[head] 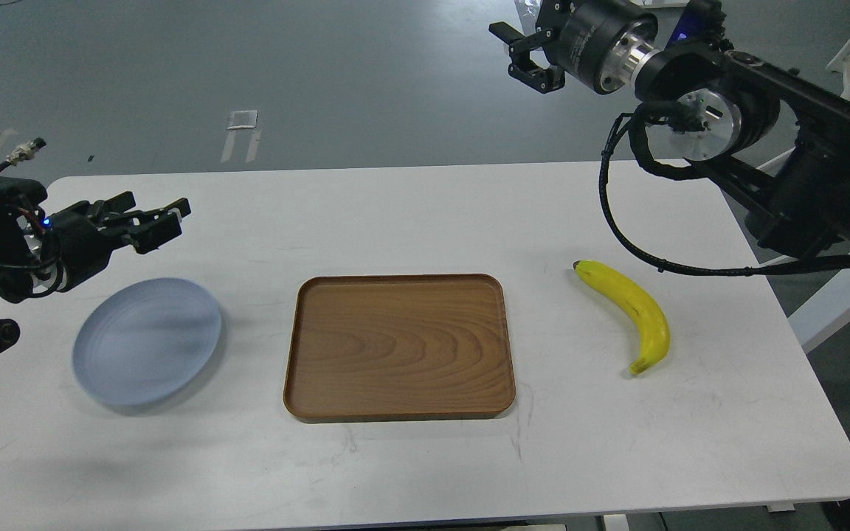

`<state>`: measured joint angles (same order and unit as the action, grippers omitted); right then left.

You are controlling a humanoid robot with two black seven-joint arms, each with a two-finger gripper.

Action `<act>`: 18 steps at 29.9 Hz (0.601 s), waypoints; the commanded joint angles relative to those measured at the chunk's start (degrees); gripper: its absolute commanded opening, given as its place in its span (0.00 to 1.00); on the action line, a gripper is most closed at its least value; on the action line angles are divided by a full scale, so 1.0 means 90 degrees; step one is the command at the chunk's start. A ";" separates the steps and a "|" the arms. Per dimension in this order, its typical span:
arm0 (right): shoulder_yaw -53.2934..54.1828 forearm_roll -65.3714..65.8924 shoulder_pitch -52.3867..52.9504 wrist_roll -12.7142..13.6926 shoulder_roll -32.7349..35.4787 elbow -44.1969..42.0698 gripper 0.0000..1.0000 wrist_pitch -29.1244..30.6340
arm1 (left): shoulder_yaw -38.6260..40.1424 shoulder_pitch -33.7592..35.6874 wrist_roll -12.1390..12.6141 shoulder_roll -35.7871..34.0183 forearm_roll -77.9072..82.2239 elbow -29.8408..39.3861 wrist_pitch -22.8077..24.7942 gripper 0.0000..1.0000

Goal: Place banana on plate with both arms
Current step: 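Lower the left gripper to the rim of the light blue plate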

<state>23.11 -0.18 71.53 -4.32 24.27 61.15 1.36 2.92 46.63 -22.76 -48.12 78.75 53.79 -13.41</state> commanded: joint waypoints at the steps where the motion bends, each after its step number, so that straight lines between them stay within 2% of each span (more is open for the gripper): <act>1: -0.0019 -0.0009 0.0186 0.0001 -0.0001 -0.0007 1.00 -0.0004 | -0.0012 -0.0424 -0.0059 -0.0083 0.0030 -0.0019 -0.0463 0.98; 10: -0.0038 -0.0009 0.0148 -0.0008 0.0058 0.0022 1.00 -0.0004 | -0.0003 -0.0981 -0.0049 -0.0396 -0.0029 -0.0116 -0.0483 0.97; 18: -0.0048 -0.0009 0.0148 -0.0008 0.0048 0.0022 1.00 -0.0014 | -0.0042 -0.1079 -0.0069 -0.0386 -0.0049 -0.0224 -0.0463 0.97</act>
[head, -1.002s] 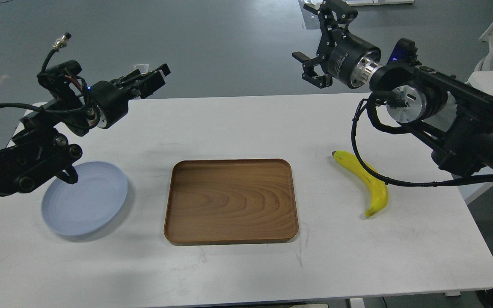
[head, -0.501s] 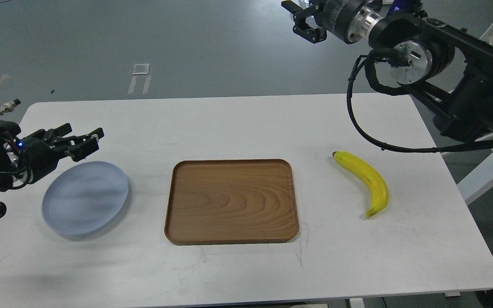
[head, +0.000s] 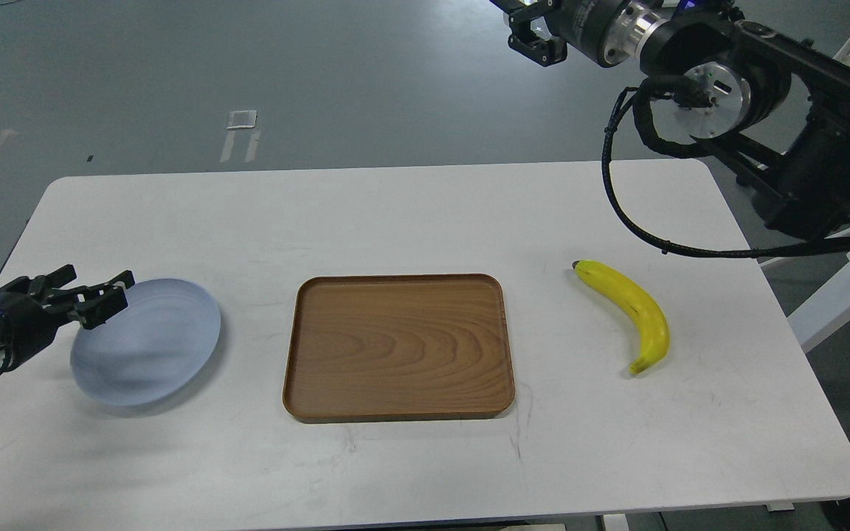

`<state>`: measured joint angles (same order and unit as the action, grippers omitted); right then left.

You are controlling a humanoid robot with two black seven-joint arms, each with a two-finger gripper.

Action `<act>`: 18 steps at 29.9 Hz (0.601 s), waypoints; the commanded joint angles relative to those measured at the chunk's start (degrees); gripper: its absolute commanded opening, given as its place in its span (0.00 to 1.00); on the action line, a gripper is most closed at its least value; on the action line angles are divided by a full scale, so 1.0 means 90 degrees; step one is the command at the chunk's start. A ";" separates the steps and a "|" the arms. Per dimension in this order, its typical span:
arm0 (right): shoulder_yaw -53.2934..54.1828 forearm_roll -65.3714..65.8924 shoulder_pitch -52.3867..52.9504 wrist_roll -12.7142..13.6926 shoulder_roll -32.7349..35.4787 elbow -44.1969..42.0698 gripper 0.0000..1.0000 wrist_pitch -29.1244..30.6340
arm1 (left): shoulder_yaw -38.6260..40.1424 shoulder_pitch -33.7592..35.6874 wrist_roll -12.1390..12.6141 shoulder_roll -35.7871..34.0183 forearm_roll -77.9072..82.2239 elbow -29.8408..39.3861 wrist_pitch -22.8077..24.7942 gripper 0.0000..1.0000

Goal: Place banana on plate with both arms
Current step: 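Lower the left gripper to the rim of the light blue plate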

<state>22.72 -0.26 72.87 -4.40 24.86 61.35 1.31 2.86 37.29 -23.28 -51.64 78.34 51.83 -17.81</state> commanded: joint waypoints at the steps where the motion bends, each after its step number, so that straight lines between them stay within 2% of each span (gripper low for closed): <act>1: -0.0005 0.0000 -0.0001 -0.0009 -0.0018 0.0000 1.00 -0.0009 | -0.0035 -0.0081 -0.0011 0.0005 -0.0003 -0.0007 0.0026 0.97; 7: -0.0015 0.0000 -0.0001 -0.0019 0.0002 0.0000 1.00 -0.0009 | -0.0025 -0.0520 -0.0030 0.0083 -0.0032 -0.0319 -0.0013 0.97; 9: -0.0074 0.0010 -0.0001 -0.0038 0.0002 0.0000 1.00 -0.0019 | -0.0025 -0.0598 -0.0117 0.0083 -0.0042 -0.0368 -0.0013 0.97; 12: -0.0074 0.0000 -0.0011 -0.0048 0.0012 0.0000 1.00 -0.0029 | -0.0025 -0.0677 -0.0245 0.0180 -0.0042 -0.0523 -0.0013 0.97; 18: -0.0093 0.0010 -0.0011 -0.0058 0.0022 0.0000 1.00 -0.0038 | -0.0025 -0.0726 -0.0255 0.0269 -0.0129 -0.0593 -0.0033 0.97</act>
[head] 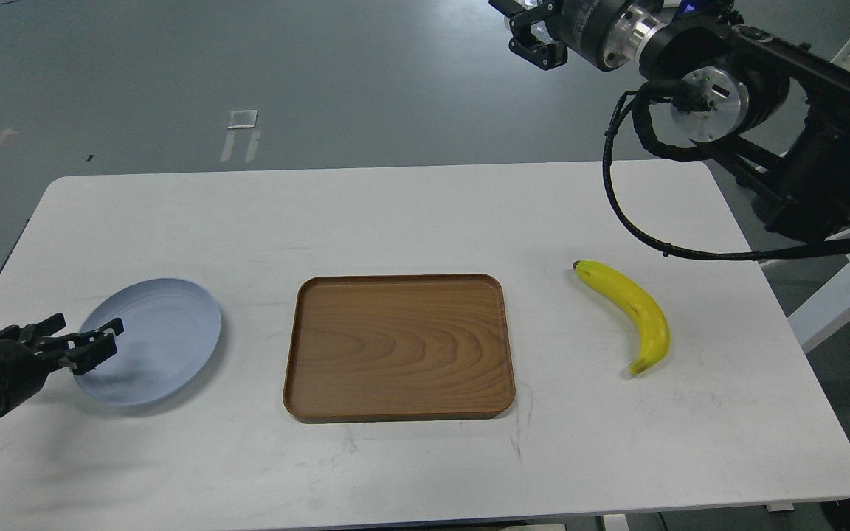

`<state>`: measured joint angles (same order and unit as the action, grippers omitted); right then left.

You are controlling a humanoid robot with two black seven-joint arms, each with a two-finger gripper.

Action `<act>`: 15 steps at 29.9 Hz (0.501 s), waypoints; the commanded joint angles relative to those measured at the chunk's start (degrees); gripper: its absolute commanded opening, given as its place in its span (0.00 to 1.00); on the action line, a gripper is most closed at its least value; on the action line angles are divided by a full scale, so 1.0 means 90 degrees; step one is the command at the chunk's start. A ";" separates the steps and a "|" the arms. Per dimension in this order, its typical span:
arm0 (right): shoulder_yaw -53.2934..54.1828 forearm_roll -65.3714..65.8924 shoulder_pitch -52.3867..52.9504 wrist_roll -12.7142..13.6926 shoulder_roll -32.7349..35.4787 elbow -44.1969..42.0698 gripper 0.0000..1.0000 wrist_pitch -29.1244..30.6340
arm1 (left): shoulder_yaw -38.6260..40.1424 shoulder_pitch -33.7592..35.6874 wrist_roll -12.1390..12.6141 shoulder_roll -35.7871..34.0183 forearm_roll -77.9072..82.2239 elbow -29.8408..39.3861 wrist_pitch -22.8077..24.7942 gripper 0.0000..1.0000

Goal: Place banana on plate with both arms
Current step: 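Lower the left gripper to the rim of the light blue plate, then grasp the plate rim with the left gripper and lift it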

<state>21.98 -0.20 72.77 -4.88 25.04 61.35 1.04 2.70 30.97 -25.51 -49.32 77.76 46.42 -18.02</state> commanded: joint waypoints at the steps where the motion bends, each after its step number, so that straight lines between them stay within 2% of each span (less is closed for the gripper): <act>1: -0.0011 0.0002 0.0000 -0.0004 0.0001 0.0000 1.00 -0.0008 | -0.0007 -0.0033 -0.0007 0.0011 -0.0085 -0.0002 -0.0010 0.96; 2: -0.0011 0.0002 0.0010 -0.0004 0.0001 0.0000 1.00 -0.0008 | -0.0007 -0.0081 -0.0007 0.0011 -0.0095 -0.0021 -0.0010 0.90; 4: -0.0011 0.0002 0.0010 -0.0004 -0.0009 0.0000 1.00 -0.0018 | -0.0007 -0.0150 -0.0017 0.0011 -0.0105 -0.0022 0.0000 0.85; 6: -0.0011 0.0002 0.0019 -0.0005 0.0001 0.0010 1.00 -0.0018 | -0.0007 -0.0209 -0.0017 0.0021 -0.0105 -0.0031 0.0000 0.77; 8: -0.0011 0.0002 0.0019 -0.0004 0.0001 0.0010 1.00 -0.0028 | -0.0026 -0.0267 -0.0007 0.0011 -0.0115 -0.0051 0.0010 0.51; 15: -0.0001 0.0002 0.0019 -0.0014 0.0050 0.0019 1.00 -0.0037 | -0.0027 -0.0336 -0.0017 -0.0048 -0.0115 -0.0100 0.0039 0.18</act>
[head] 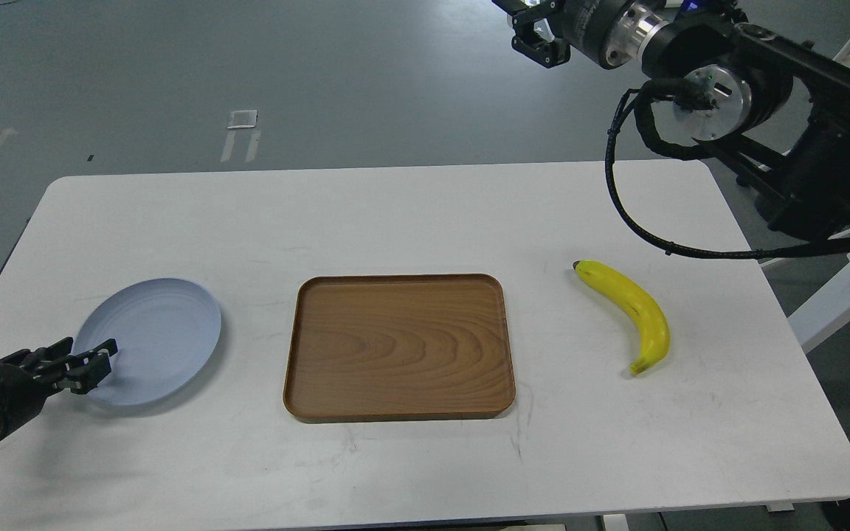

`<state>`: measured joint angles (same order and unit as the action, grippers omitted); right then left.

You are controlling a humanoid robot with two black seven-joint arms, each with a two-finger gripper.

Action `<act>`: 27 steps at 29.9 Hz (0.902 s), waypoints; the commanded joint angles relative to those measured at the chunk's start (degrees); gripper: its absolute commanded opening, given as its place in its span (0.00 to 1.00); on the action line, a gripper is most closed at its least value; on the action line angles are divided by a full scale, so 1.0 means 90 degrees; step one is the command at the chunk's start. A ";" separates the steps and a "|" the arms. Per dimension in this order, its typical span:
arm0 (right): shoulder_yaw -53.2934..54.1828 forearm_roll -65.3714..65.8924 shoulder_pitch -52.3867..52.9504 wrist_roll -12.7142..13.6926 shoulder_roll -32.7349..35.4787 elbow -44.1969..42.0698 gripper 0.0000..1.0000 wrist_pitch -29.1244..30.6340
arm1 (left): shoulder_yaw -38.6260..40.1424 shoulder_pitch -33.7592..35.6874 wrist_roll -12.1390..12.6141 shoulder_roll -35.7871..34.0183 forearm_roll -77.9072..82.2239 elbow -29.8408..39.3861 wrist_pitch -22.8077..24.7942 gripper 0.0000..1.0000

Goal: Place banana on plate with both arms
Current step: 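Grasp the plate rim with the left gripper and lift it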

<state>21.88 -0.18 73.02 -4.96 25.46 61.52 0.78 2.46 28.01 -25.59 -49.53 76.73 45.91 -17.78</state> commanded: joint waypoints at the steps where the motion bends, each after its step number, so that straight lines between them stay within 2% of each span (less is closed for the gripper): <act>1: 0.0010 0.0000 -0.0008 -0.0005 0.0003 0.0001 1.00 -0.0008 | 0.0000 0.0003 -0.0008 -0.0015 -0.0001 -0.0091 0.0013 0.13; 6: 0.0010 0.0000 -0.0018 -0.0015 -0.0006 -0.0009 1.00 -0.0028 | 0.0000 0.0003 -0.0008 -0.0005 -0.0010 -0.0170 0.0013 0.00; 18: 0.0010 0.0000 -0.0076 -0.0025 -0.0006 0.0001 1.00 -0.0028 | 0.0010 0.0091 -0.0018 0.0005 -0.0010 -0.0170 0.0013 0.00; 19: 0.0010 0.0000 -0.0076 -0.0025 -0.0006 -0.0009 1.00 -0.0028 | 0.0029 0.0101 -0.0037 0.0005 -0.0020 -0.0160 0.0013 0.00; 21: 0.0010 0.0000 -0.0086 -0.0025 0.0003 0.0001 1.00 -0.0028 | 0.0088 0.0120 -0.0261 -0.0005 -0.0272 -0.0082 0.0062 0.00; 23: 0.0010 0.0010 -0.0086 -0.0025 0.0003 0.0001 1.00 -0.0028 | 0.0098 0.0149 -0.0268 -0.0005 -0.0585 -0.0072 0.0072 0.00; 26: 0.0010 0.0010 -0.0086 -0.0025 0.0003 -0.0009 1.00 -0.0028 | 0.0068 0.0334 -0.0268 -0.0063 -0.1278 0.0239 0.0169 0.00; 27: 0.0010 0.0010 -0.0086 -0.0025 0.0003 -0.0009 1.00 -0.0028 | 0.0068 0.0480 -0.0268 -0.0150 -0.1309 0.0540 0.0392 0.00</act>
<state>21.98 -0.14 72.25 -5.19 25.48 61.50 0.52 3.20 30.12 -27.90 -49.72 68.04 46.53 -16.81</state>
